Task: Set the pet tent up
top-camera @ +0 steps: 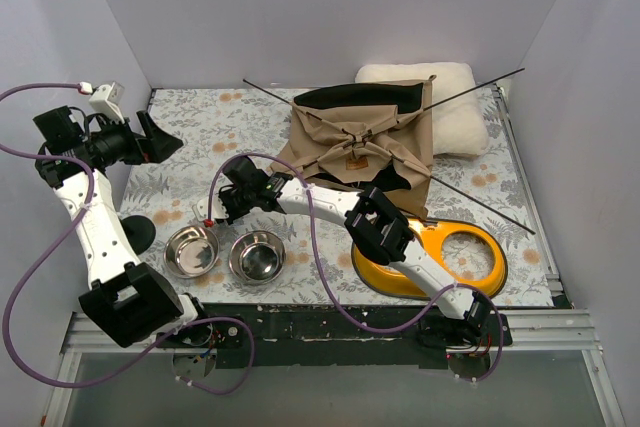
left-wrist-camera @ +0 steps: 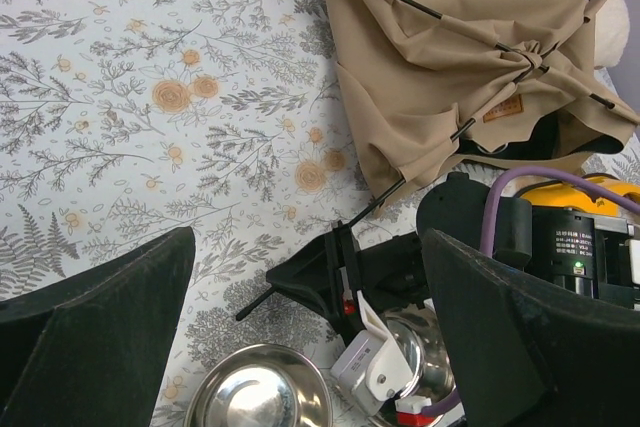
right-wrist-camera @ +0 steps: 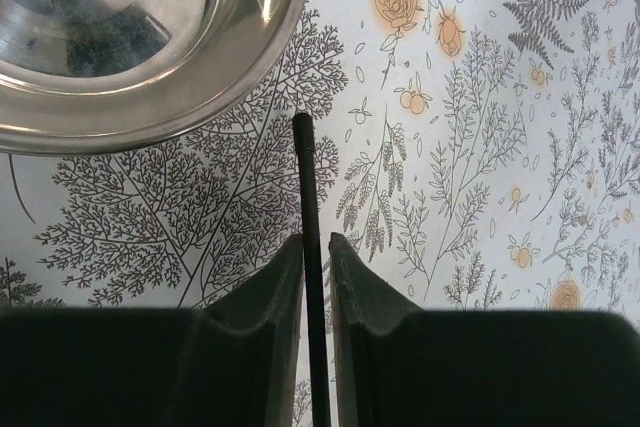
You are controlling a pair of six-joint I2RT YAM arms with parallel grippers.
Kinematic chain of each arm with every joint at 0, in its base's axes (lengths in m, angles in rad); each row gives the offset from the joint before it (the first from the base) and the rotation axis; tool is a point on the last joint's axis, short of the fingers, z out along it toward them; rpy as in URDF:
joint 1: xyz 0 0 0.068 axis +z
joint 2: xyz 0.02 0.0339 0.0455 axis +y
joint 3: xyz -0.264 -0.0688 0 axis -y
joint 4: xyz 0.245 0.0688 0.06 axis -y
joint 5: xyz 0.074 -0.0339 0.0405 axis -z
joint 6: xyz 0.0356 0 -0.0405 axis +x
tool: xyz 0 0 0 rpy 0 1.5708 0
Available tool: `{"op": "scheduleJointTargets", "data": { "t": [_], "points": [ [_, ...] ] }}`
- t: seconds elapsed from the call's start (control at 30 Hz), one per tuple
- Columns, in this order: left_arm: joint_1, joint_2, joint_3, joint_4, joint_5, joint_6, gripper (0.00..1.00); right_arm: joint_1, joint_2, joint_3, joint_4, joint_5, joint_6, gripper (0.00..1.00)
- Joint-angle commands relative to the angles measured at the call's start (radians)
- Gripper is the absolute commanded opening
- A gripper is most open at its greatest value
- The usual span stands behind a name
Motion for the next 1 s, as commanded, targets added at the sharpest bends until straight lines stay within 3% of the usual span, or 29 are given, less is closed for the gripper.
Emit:
{"op": "scheduleJointTargets", "data": {
  "t": [0.0, 0.5, 0.6, 0.73, 0.87, 0.97],
  "points": [
    [0.007, -0.011, 0.005, 0.029, 0.019, -0.023, 0.98, 0.003, 0.011, 0.043, 0.029, -0.009, -0.015, 0.25],
    [0.005, -0.016, -0.004, 0.015, 0.009, 0.007, 0.98, 0.020, 0.040, 0.043, 0.066, -0.017, -0.011, 0.28],
    [0.005, -0.016, -0.004, 0.011, 0.010, 0.018, 0.98, 0.020, 0.042, 0.047, 0.067, -0.018, -0.008, 0.22],
    [0.005, -0.010, -0.001, 0.015, 0.012, 0.017, 0.98, 0.018, 0.042, 0.064, 0.075, -0.021, -0.014, 0.01],
    [0.008, -0.005, 0.009, 0.060, 0.039, -0.025, 0.98, 0.014, 0.024, 0.115, 0.029, -0.020, -0.046, 0.01],
    [0.041, -0.004, -0.009, 0.205, 0.136, -0.129, 0.98, -0.003, -0.041, 0.095, 0.027, -0.023, -0.083, 0.01]
  ]
}}
